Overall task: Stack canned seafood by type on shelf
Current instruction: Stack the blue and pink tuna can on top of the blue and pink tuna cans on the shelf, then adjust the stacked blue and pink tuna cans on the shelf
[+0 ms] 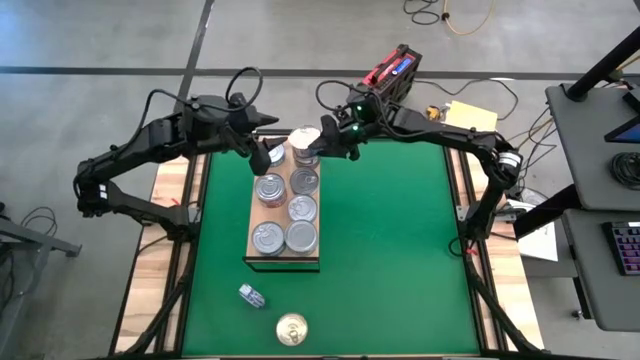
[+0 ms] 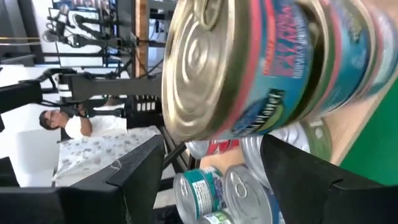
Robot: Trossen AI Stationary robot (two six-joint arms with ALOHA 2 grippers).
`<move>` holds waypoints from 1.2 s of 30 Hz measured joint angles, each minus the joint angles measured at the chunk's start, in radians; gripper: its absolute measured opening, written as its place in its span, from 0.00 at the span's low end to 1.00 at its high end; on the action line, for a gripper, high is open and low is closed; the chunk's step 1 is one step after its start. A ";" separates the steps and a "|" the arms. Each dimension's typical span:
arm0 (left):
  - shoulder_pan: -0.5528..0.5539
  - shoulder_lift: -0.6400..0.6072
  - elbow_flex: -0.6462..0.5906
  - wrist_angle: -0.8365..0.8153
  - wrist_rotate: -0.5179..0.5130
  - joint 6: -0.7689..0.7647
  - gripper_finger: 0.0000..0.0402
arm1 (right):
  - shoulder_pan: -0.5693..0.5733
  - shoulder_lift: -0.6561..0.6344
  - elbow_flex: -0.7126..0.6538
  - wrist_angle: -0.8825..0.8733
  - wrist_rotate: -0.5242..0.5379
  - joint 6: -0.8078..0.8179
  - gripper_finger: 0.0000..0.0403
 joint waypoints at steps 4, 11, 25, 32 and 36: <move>0.000 0.002 0.000 0.003 0.000 0.000 0.58 | -0.004 0.004 0.000 0.017 0.015 -0.001 0.63; 0.000 0.002 0.000 0.001 0.000 -0.003 0.58 | 0.003 -0.002 0.000 -0.005 -0.036 -0.003 0.64; -0.002 -0.085 0.000 -0.004 0.001 -0.075 0.58 | 0.001 -0.176 0.000 -0.407 0.139 -0.564 0.57; -0.011 -0.096 0.000 0.039 0.008 -0.118 0.58 | 0.010 -0.135 -0.041 -0.381 0.261 -0.837 0.38; -0.018 -0.103 0.000 0.054 0.008 -0.153 0.58 | 0.009 -0.101 -0.077 -0.319 0.275 -0.949 0.18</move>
